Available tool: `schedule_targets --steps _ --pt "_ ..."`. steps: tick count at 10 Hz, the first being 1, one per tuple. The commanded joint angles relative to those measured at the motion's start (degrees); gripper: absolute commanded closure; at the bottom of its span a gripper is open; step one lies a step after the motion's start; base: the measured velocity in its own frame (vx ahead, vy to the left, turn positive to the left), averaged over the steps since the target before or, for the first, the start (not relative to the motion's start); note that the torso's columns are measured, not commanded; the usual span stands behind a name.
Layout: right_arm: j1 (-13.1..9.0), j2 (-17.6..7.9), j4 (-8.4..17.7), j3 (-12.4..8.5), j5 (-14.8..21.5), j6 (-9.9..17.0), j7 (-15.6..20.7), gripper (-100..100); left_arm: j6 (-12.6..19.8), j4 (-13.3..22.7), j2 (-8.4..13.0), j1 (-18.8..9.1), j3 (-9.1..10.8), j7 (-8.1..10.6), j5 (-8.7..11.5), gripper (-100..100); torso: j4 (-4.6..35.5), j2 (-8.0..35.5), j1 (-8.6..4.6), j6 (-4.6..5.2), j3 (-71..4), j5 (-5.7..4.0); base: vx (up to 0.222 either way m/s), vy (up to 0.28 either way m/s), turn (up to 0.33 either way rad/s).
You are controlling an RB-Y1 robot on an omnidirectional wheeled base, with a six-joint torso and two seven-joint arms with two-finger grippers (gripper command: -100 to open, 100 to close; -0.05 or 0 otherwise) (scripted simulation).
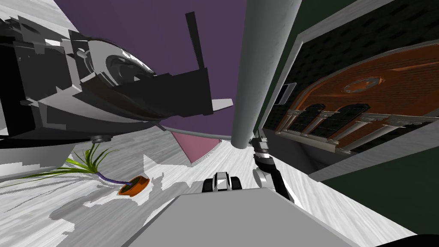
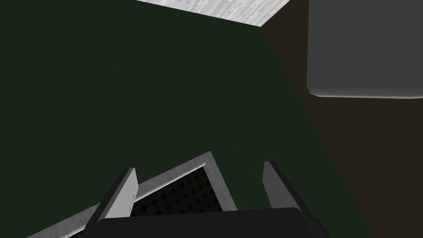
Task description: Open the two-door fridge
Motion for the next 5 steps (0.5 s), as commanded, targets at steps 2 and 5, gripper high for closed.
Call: schedule_targets --steps 2,5 --pt "0.00 0.00 0.00 0.00 0.00 0.00 0.00 0 0.66 -0.08 1.20 -2.11 0.49 -0.78 3.71 -100 -0.01 -0.05 -0.03 0.01 -0.03 -0.01 0.020 0.000 -0.033" --pt "0.00 0.00 0.00 0.00 0.00 0.00 0.00 0 1.51 -0.23 3.51 -5.48 1.38 0.84 6.80 -100 0.00 -0.03 -0.01 0.01 -0.01 0.00 0.023 0.000 -0.040"
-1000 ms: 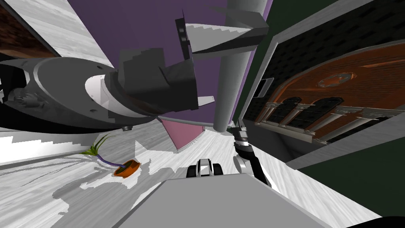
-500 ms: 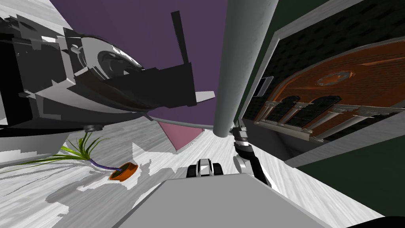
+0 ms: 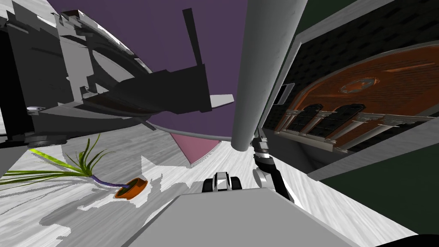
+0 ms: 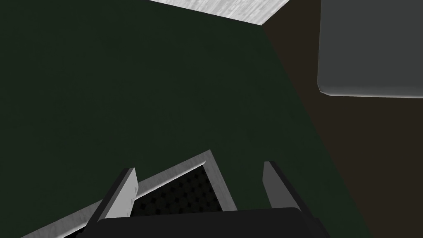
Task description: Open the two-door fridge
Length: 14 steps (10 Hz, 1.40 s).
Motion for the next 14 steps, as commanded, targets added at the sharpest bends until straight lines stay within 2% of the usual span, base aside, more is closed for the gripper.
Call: schedule_targets --steps 1,2,3,5,6,7,8,9,14 --pt "0.00 0.00 0.00 0.00 0.00 0.00 0.00 0 1.21 -0.04 2.61 -4.17 1.09 2.36 3.34 -100 -0.01 -0.03 -0.01 0.00 -0.02 0.00 0.047 0.002 -0.074" --pt "0.00 0.00 0.00 0.00 0.00 0.00 0.00 0 1.21 -0.04 2.61 -4.17 1.09 2.36 3.34 -100 -0.02 -0.05 0.00 0.00 -0.03 0.00 0.037 0.004 -0.016" --pt "0.00 0.00 0.00 0.00 0.00 0.00 0.00 0 1.21 -0.04 2.61 -4.17 1.09 1.33 4.45 -100 -0.02 -0.02 0.01 -0.01 -0.01 0.01 0.014 0.002 0.010" --pt "0.00 0.00 0.00 0.00 0.00 0.00 0.00 0 1.21 -0.04 2.61 -4.17 1.09 2.36 3.34 -100 0.03 0.10 0.00 0.00 0.06 0.00 0.000 0.000 0.000" --pt "0.00 0.00 0.00 0.00 0.00 0.00 0.00 0 1.63 -0.12 3.76 -5.86 1.53 3.17 4.88 -100 0.03 0.09 -0.01 0.00 0.06 0.00 0.011 -0.001 -0.056" --pt "0.00 0.00 0.00 0.00 0.00 0.00 0.00 0 1.63 -0.12 3.76 -5.86 1.53 3.09 4.88 -100 0.01 0.02 -0.02 0.00 0.01 -0.01 0.019 0.002 -0.021" --pt "0.00 0.00 0.00 0.00 0.00 0.00 0.00 0 1.46 -0.14 3.68 -5.60 1.43 2.18 4.99 -100 -0.02 -0.04 0.00 -0.01 -0.03 0.00 0.007 0.001 0.001" --pt "0.00 0.00 0.00 0.00 0.00 0.00 0.00 0 1.55 -0.13 3.69 -5.31 1.84 3.02 4.54 0 -0.02 -0.02 0.00 0.00 -0.02 0.00 0.000 0.000 0.000" --pt "0.00 0.00 0.00 0.00 0.00 0.00 0.00 0 1.55 -0.13 3.68 -5.34 1.80 2.95 4.59 0 0.00 0.01 0.00 0.00 0.00 0.00 0.000 0.000 0.000"
